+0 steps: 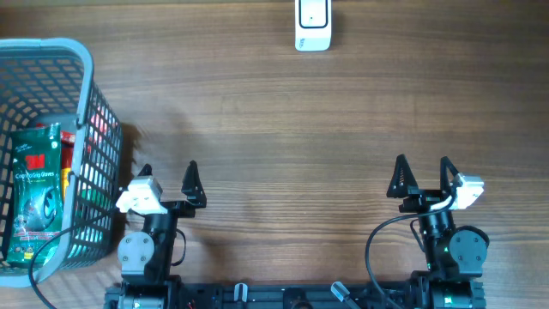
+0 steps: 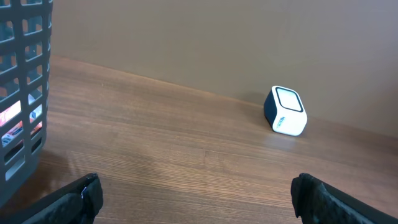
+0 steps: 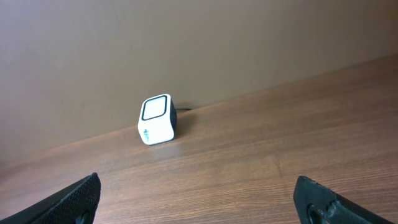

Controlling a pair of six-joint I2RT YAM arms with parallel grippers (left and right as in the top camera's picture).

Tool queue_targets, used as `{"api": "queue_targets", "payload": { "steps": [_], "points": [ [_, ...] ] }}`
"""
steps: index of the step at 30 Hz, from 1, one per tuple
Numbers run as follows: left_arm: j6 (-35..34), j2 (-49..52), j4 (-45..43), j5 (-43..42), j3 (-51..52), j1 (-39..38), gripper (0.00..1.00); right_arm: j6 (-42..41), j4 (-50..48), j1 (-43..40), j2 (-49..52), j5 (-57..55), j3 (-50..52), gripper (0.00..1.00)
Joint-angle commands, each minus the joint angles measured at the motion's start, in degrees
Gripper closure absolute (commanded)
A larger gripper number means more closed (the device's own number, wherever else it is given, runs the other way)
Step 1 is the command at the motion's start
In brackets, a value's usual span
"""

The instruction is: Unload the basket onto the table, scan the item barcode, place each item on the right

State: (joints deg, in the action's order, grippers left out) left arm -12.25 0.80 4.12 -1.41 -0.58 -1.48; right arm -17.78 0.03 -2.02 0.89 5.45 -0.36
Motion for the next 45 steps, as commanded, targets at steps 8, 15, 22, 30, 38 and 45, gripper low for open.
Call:
{"api": "queue_targets", "payload": {
  "steps": [8, 15, 22, 30, 38, 45],
  "points": [
    [1.16, -0.42, 0.24, -0.66, 0.26, 0.37, 0.00, -0.44, -0.17, 0.35, -0.61, -1.03, 0.07, 0.00],
    [1.16, -0.42, 0.24, -0.66, 0.26, 0.37, 0.00, -0.42, -0.17, 0.35, -0.61, -1.03, 0.07, 0.00],
    [1.18, -0.42, 0.24, -0.42, 0.26, 0.37, 0.00, -0.42, -0.17, 0.35, -0.61, -1.03, 0.07, 0.00],
    [1.11, -0.42, 0.24, -0.70, 0.26, 0.35, 0.00, -0.42, -0.17, 0.35, -0.61, -1.03, 0.07, 0.00],
    [1.09, -0.42, 0.02, -1.84, 0.22, 0.26, 0.00, -0.42, -0.17, 0.35, -0.61, -1.03, 0.07, 0.00],
    [-0.57, -0.42, 3.17, -2.62, -4.31, 0.26, 0.00, -0.44, -0.17, 0.35, -0.61, -1.03, 0.07, 0.00]
  ]
}}
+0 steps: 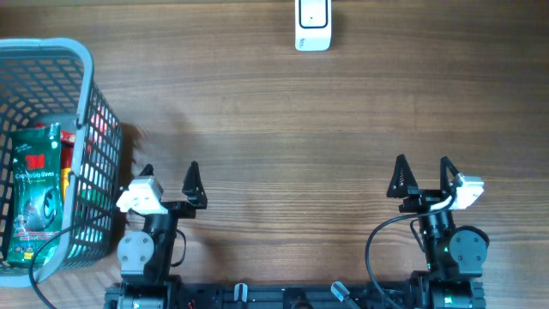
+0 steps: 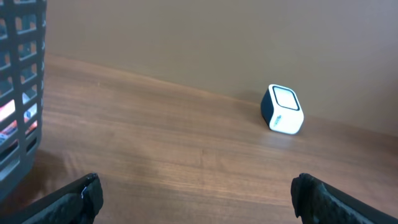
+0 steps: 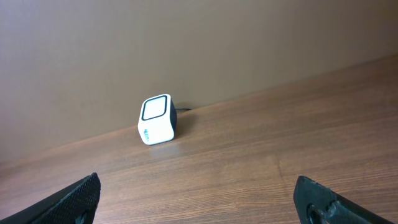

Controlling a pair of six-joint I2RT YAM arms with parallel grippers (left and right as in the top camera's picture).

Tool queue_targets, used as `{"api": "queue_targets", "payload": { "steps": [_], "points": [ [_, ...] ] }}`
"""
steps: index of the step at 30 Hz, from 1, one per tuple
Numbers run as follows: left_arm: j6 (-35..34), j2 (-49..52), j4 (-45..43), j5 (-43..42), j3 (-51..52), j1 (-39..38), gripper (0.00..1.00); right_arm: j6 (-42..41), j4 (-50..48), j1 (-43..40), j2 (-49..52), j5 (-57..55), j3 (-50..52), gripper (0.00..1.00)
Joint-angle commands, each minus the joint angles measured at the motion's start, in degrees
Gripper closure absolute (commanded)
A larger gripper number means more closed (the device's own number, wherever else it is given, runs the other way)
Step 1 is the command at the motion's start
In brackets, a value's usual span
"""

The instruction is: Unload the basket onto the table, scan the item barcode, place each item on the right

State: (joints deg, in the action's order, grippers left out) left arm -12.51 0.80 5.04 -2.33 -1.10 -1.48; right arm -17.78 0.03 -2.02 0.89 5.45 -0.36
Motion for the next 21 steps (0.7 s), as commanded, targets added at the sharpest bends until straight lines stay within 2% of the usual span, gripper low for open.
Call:
{"api": "queue_targets", "payload": {
  "steps": [1, 13, 21],
  "points": [
    [-0.31, -0.42, 3.43, -1.70, -4.94, 0.26, 0.00, -0.42, -0.17, 0.35, -0.61, -1.03, 0.07, 0.00],
    [-0.35, 0.85, 14.23, -1.73, -17.81, 0.26, 0.00, -0.42, -0.17, 0.35, -0.61, -1.03, 0.07, 0.00],
    [-0.83, 10.97, 17.14, -1.73, -26.86, 0.26, 0.00, -0.42, -0.17, 0.35, -0.61, -1.03, 0.07, 0.00]
  ]
}}
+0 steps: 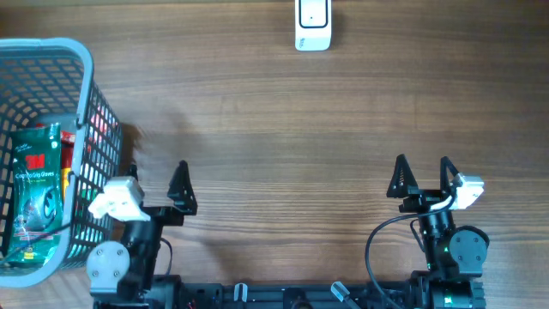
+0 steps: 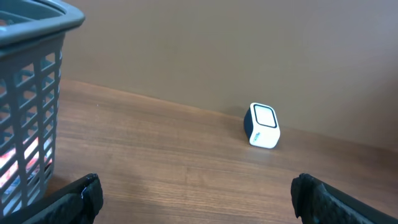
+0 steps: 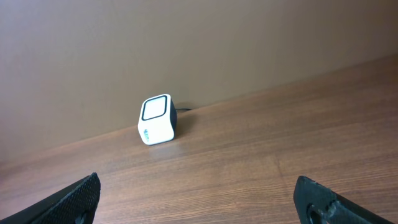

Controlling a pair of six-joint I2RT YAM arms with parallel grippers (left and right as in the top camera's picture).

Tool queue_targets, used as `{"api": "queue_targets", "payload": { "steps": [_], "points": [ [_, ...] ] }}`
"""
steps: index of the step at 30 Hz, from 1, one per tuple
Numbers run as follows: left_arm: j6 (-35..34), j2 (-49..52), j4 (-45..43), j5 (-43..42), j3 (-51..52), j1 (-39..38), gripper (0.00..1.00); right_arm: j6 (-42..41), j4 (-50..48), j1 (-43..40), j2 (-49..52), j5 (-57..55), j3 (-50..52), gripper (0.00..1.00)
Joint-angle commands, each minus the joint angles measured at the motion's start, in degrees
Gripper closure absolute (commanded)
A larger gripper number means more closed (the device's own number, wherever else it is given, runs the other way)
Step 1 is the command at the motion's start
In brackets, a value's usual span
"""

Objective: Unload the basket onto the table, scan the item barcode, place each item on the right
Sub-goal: 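Reach the left gripper into the basket and grasp the green 3M glove pack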

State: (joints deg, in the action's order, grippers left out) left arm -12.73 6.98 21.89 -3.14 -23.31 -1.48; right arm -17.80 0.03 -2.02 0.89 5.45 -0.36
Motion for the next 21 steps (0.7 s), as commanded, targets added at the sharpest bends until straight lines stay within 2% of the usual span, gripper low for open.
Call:
{"api": "queue_targets", "payload": {
  "steps": [1, 8, 15, 18, 21],
  "points": [
    [-1.42, 6.56, 0.50, -0.94, -6.27, 0.26, 0.00, -0.39, -0.17, 0.35, -0.61, -1.03, 0.07, 0.00],
    [-2.08, 22.25, 9.03, -1.31, -24.79, 0.26, 0.00, -0.42, -0.17, 0.35, -0.61, -1.03, 0.07, 0.00],
    [-0.90, 40.15, 30.58, 2.36, -52.39, 0.26, 0.00, -0.39, -0.17, 0.35, -0.61, -1.03, 0.07, 0.00],
    [-0.98, 44.54, 37.81, 1.49, -58.18, 0.26, 0.00, -0.39, -0.17, 0.35, -0.61, -1.03, 0.07, 0.00],
    [-0.98, 46.21, 38.53, 1.25, -58.36, 0.26, 0.00, -0.39, -0.17, 0.35, -0.61, -1.03, 0.07, 0.00]
  ]
}}
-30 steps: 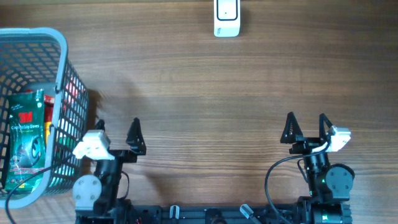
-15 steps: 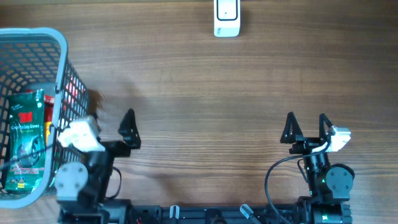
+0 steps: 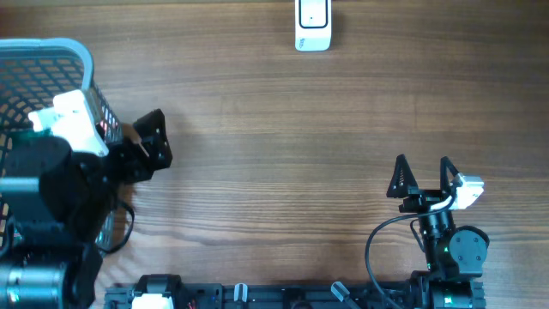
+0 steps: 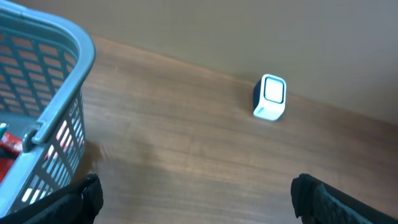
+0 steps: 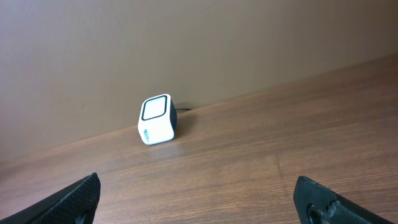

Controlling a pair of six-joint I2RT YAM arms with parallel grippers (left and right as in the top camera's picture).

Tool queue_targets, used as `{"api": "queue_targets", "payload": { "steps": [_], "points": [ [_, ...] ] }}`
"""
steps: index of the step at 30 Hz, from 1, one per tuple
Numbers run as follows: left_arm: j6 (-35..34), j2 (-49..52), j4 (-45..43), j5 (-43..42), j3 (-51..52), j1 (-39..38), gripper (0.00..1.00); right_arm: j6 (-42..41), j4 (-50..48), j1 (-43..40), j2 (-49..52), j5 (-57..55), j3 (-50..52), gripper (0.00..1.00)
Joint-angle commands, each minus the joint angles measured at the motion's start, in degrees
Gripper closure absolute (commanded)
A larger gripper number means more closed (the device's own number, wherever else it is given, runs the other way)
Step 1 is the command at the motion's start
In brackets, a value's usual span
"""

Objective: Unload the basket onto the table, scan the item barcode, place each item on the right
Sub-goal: 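Reach the left gripper into the basket and grasp the green 3M glove pack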

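The white barcode scanner (image 3: 313,26) stands at the table's far edge, also seen in the left wrist view (image 4: 269,98) and the right wrist view (image 5: 157,119). My left gripper (image 3: 144,144) is raised beside the grey basket's (image 3: 51,47) right wall, open and empty (image 4: 199,199). A red item (image 4: 7,142) shows inside the basket; my left arm hides the other contents from overhead. My right gripper (image 3: 422,176) rests low near the front right, open with nothing between its fingers (image 5: 199,199), facing the scanner.
The wooden table (image 3: 300,129) stretches between the basket at the left and the scanner at the back. A brown wall (image 5: 186,43) rises behind the scanner. The basket rim (image 4: 68,31) stands close to my left fingers.
My left arm has risen and moved farther from the front edge, now beside and above the basket's right wall, looking down past its rim. The right arm and scanner have not moved.
Both grippers first rested open near the front edge, with a green packet visible in the basket. The left arm then shifted left toward the basket, and now stands raised over its right side, covering the packet from overhead. The right arm stayed still.
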State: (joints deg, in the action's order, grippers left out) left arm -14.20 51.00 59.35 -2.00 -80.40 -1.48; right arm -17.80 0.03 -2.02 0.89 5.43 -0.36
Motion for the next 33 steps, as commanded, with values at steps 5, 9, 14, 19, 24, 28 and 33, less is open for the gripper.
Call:
{"api": "queue_targets", "payload": {
  "steps": [5, 9, 14, 19, 24, 28, 33],
  "points": [
    [-5.75, 4.50, 1.25, 5.27, -2.89, 1.33, 0.00, -0.39, -0.17, 0.35, -0.61, -1.01, 0.07, 0.01],
    [-7.76, 8.52, 4.46, 8.96, -8.59, 5.55, 0.00, -0.42, -0.17, 0.35, -0.61, -1.01, 0.07, 0.00],
    [-12.20, 15.80, 10.51, 10.05, -18.36, 16.37, 0.00, -0.39, -0.17, 0.35, -0.61, -1.01, 0.07, 0.00],
    [-17.84, 21.55, 12.92, 8.61, -23.56, 29.51, 0.00, -0.42, -0.17, 0.35, -0.61, -1.01, 0.07, 0.00],
    [-18.01, 25.57, 13.33, 5.88, -23.56, 36.22, 0.00, -0.39, -0.17, 0.35, -0.61, -1.01, 0.07, 0.00],
    [-18.01, 29.20, 13.49, 5.92, -23.54, 37.00, 0.00, -0.39, -0.17, 0.35, -0.61, -1.01, 0.07, 0.00],
    [-18.03, 34.40, 14.25, 5.92, -23.54, 37.03, 0.00, -0.39, -0.17, 0.35, -0.61, -1.01, 0.07, 0.00]
  ]
}}
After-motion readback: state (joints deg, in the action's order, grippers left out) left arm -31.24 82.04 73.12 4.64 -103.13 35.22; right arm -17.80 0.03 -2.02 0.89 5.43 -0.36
